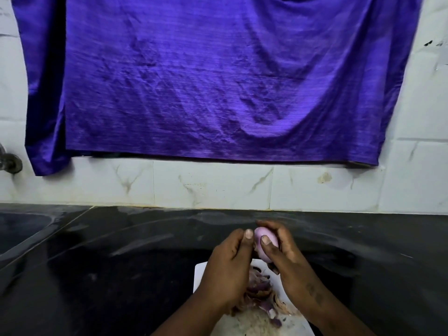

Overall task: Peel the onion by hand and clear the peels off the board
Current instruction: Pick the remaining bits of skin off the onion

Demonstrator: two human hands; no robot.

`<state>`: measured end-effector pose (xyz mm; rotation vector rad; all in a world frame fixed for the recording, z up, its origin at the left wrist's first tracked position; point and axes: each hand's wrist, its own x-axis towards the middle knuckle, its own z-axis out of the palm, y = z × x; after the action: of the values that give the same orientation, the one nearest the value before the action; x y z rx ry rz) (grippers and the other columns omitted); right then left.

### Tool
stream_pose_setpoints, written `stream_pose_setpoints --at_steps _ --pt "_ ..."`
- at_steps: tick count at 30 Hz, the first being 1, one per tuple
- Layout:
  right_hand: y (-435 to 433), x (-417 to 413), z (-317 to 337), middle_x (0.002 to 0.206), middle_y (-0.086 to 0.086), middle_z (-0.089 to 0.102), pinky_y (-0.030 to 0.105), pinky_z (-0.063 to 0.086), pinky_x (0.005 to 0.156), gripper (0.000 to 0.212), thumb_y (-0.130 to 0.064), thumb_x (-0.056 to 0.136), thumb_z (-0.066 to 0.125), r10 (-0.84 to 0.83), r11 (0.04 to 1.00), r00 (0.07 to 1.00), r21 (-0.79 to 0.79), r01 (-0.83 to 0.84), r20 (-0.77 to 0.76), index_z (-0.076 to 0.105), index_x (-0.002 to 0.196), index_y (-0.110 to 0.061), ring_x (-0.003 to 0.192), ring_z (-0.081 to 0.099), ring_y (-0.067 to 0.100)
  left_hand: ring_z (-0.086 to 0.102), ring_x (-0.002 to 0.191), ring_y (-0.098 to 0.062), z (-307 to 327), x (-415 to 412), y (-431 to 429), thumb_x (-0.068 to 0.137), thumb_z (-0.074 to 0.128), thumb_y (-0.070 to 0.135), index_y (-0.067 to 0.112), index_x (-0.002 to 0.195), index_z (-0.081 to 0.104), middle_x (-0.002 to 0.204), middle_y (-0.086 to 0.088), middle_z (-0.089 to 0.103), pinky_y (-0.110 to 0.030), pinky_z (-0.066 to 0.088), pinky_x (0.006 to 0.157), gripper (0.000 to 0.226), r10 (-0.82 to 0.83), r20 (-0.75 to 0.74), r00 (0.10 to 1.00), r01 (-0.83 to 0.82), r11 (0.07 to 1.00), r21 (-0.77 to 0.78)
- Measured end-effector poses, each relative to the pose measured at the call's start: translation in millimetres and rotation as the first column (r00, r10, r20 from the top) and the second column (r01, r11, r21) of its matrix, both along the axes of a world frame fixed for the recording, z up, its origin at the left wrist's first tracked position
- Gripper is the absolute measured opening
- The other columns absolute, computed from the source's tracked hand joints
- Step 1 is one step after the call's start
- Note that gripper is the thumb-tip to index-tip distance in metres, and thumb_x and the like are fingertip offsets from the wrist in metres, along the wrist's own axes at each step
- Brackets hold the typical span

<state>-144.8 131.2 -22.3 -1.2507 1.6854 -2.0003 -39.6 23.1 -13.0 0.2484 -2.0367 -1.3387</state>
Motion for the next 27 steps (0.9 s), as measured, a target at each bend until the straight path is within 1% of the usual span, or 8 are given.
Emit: stream_pose_setpoints --at_steps 3,7,13,16,19,21,23,27 --pt "-0.2 1.2 -0.9 0.117 -0.009 0.068 0.018 0.054 0.085 0.031 -0.038 0.102 0.058 0.023 1.0 1.0 0.001 -0.023 -0.011 0.057 0.13 -0.025 0.104 0.067 -0.001 0.063 0.082 -0.033 -3.4 -2.4 -2.1 0.109 0.049 0.039 0.005 0.093 0.059 0.087 -0.016 0.066 -0.054 0.055 0.082 0.039 0.009 -0.015 1.0 -0.009 1.0 0.003" --pt "-0.6 3.0 -0.4 0.118 0.001 0.061 0.016 0.051 0.073 0.04 -0.043 0.094 0.048 -0.01 1.0 0.999 0.027 0.011 -0.036 0.055 0.128 -0.023 0.085 0.062 -0.007 0.045 0.061 -0.003 -5.9 -1.2 -2.7 0.109 0.046 0.041 0.019 0.081 0.05 0.066 0.013 0.053 -0.033 0.04 0.063 0.036 0.048 0.017 0.999 -0.046 0.994 -0.097" --pt "-1.4 5.4 2.1 0.12 0.005 0.06 0.015 0.051 0.075 0.037 -0.05 0.098 0.049 -0.053 0.998 0.998 0.023 0.054 -0.044 0.054 0.124 -0.023 0.09 0.064 -0.007 0.044 0.056 -0.011 -1.7 1.9 1.7 0.11 0.035 0.046 0.026 0.08 0.041 0.065 0.006 0.048 -0.032 0.031 0.054 0.037 0.185 0.05 0.981 -0.145 0.888 -0.436" --pt "-1.4 7.6 4.7 0.115 0.005 0.063 0.017 0.054 0.074 0.043 -0.052 0.089 0.059 -0.067 0.998 0.997 -0.001 0.067 -0.026 0.055 0.12 -0.022 0.087 0.065 -0.004 0.043 0.056 -0.011 1.6 2.9 3.3 0.11 0.04 0.042 0.03 0.075 0.037 0.064 0.008 0.047 -0.028 0.026 0.053 0.037 0.181 0.01 0.983 -0.155 0.866 -0.475" --pt "-1.6 9.3 8.3 0.098 -0.007 0.069 0.016 0.052 0.064 0.026 -0.044 0.09 0.062 -0.057 0.992 0.998 -0.112 0.06 0.03 0.063 0.108 -0.026 0.077 0.065 -0.001 0.048 0.055 -0.004 4.1 3.6 4.9 0.108 0.051 0.028 0.034 0.071 0.042 0.063 0.017 0.054 -0.017 0.029 0.051 0.039 0.074 -0.092 0.993 -0.103 0.924 -0.369" --pt "-1.6 11.8 10.5 0.09 -0.005 0.07 0.02 0.053 0.06 0.016 -0.038 0.094 0.064 0.036 0.982 0.984 -0.191 -0.002 0.173 0.067 0.103 -0.024 0.074 0.066 0.005 0.054 0.057 -0.001 5.5 2.9 6.6 0.108 0.053 0.02 0.028 0.072 0.051 0.063 0.017 0.06 -0.015 0.037 0.053 0.038 -0.017 -0.151 0.988 -0.016 0.977 -0.211" --pt "-2.5 14.0 11.5 0.094 0.001 0.07 0.025 0.053 0.061 0.014 -0.035 0.096 0.066 0.133 0.97 0.948 -0.237 -0.064 0.29 0.069 0.103 -0.023 0.078 0.067 0.011 0.051 0.055 0.001 6.9 1.3 8.8 0.108 0.052 0.012 0.017 0.07 0.05 0.06 0.014 0.055 -0.017 0.041 0.053 0.039 -0.082 -0.183 0.98 0.08 0.997 -0.015" --pt "-4.5 13.7 11.1 0.101 0.009 0.072 0.028 0.059 0.07 0.023 -0.03 0.09 0.059 0.252 0.938 0.875 -0.329 -0.114 0.413 0.073 0.104 -0.018 0.088 0.071 0.018 0.043 0.047 0.003 10.4 0.6 14.3 0.109 0.047 0.007 0.028 0.06 0.052 0.053 0.014 0.047 -0.012 0.037 0.047 0.053 -0.168 -0.231 0.958 0.224 0.944 0.242"
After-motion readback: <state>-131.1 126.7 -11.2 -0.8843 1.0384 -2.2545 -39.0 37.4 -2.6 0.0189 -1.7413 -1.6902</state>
